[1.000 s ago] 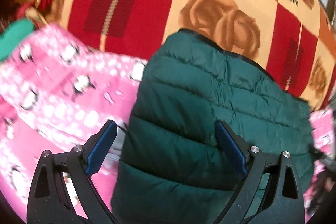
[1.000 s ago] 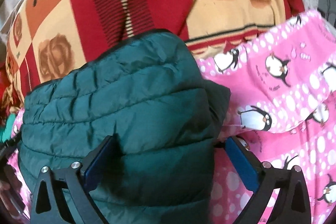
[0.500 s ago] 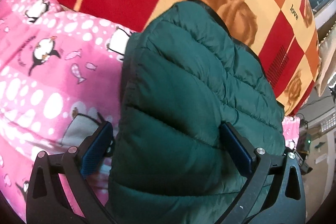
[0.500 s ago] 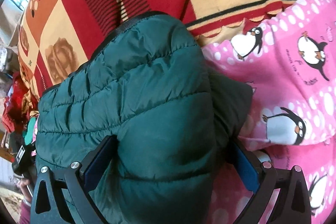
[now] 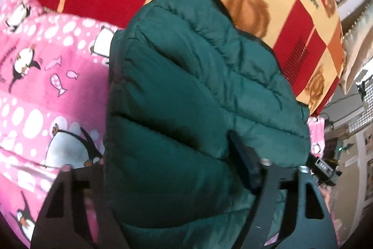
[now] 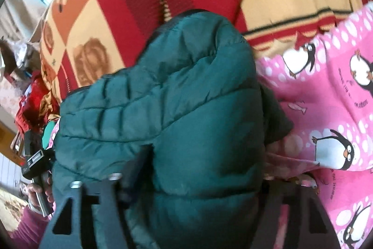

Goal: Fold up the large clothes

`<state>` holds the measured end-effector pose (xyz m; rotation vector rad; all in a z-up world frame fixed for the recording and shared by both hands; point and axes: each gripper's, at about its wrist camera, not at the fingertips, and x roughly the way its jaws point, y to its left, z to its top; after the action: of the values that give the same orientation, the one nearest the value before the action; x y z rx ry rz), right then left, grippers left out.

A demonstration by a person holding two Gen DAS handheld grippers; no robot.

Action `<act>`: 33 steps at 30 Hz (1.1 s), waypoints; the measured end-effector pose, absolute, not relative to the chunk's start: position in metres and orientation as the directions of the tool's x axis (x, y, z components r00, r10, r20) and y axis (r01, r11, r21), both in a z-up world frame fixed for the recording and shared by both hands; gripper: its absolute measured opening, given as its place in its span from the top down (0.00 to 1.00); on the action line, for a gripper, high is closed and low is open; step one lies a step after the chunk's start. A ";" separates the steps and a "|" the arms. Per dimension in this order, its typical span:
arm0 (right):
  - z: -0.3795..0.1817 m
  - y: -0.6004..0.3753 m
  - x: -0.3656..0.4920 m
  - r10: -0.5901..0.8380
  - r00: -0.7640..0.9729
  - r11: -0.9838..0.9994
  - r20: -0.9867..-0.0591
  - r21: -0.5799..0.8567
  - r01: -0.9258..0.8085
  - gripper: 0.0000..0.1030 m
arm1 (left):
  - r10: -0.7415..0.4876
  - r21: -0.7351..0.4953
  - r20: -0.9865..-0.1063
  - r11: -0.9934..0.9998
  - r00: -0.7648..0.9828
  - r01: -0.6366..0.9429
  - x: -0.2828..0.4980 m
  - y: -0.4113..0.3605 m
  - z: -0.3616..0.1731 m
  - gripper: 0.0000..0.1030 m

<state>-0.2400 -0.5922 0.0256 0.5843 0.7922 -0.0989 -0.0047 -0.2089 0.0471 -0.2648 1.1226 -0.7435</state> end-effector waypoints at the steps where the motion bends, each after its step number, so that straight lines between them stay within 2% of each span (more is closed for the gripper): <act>1: 0.030 -0.591 -0.242 0.129 0.712 0.839 -0.690 0.459 0.293 0.51 | -0.658 -0.542 -0.715 0.735 0.235 0.408 -0.006 -0.208 0.050 0.45; 4: 0.043 -0.590 -0.250 0.138 0.737 0.828 -0.661 0.485 0.280 0.63 | -0.668 -0.539 -0.698 0.728 0.258 0.424 -0.016 -0.205 0.066 0.59; 7: 0.058 -0.585 -0.259 0.150 0.763 0.819 -0.629 0.511 0.261 0.69 | -0.689 -0.555 -0.675 0.711 0.264 0.432 -0.024 -0.198 0.082 0.64; 17: 0.111 -0.538 -0.313 0.212 0.788 0.831 -0.578 0.532 0.166 0.72 | -0.726 -0.564 -0.640 0.667 0.253 0.487 -0.091 -0.144 0.132 0.67; 24: 0.092 -0.510 -0.359 0.282 0.752 0.792 -0.595 0.587 0.167 0.72 | -0.693 -0.552 -0.684 0.696 0.228 0.458 -0.131 -0.105 0.121 0.66; 26: 0.082 -0.508 -0.365 0.264 0.741 0.791 -0.618 0.578 0.201 0.70 | -0.672 -0.545 -0.707 0.717 0.220 0.434 -0.132 -0.101 0.107 0.62; 28: 0.070 -0.510 -0.366 0.242 0.732 0.775 -0.637 0.581 0.249 0.67 | -0.644 -0.527 -0.731 0.743 0.226 0.412 -0.132 -0.101 0.095 0.50; 29: 0.065 -0.511 -0.364 0.214 0.722 0.778 -0.658 0.561 0.281 0.61 | -0.627 -0.514 -0.744 0.758 0.232 0.402 -0.130 -0.102 0.089 0.47; 31: 0.054 -0.511 -0.358 0.152 0.688 0.801 -0.709 0.497 0.334 0.46 | -0.609 -0.505 -0.757 0.775 0.235 0.381 -0.127 -0.100 0.075 0.31; 32: 0.048 -0.509 -0.353 0.108 0.669 0.818 -0.736 0.448 0.361 0.33 | -0.604 -0.505 -0.759 0.781 0.242 0.368 -0.124 -0.099 0.068 0.27; 33: 0.041 -0.508 -0.350 0.081 0.656 0.820 -0.751 0.424 0.385 0.28 | -0.606 -0.514 -0.756 0.784 0.248 0.347 -0.123 -0.098 0.064 0.19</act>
<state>-0.3504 -0.5081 0.0406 0.6017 0.8498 -0.1847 -0.1225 -0.0979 0.0635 -0.2624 1.1489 -0.6593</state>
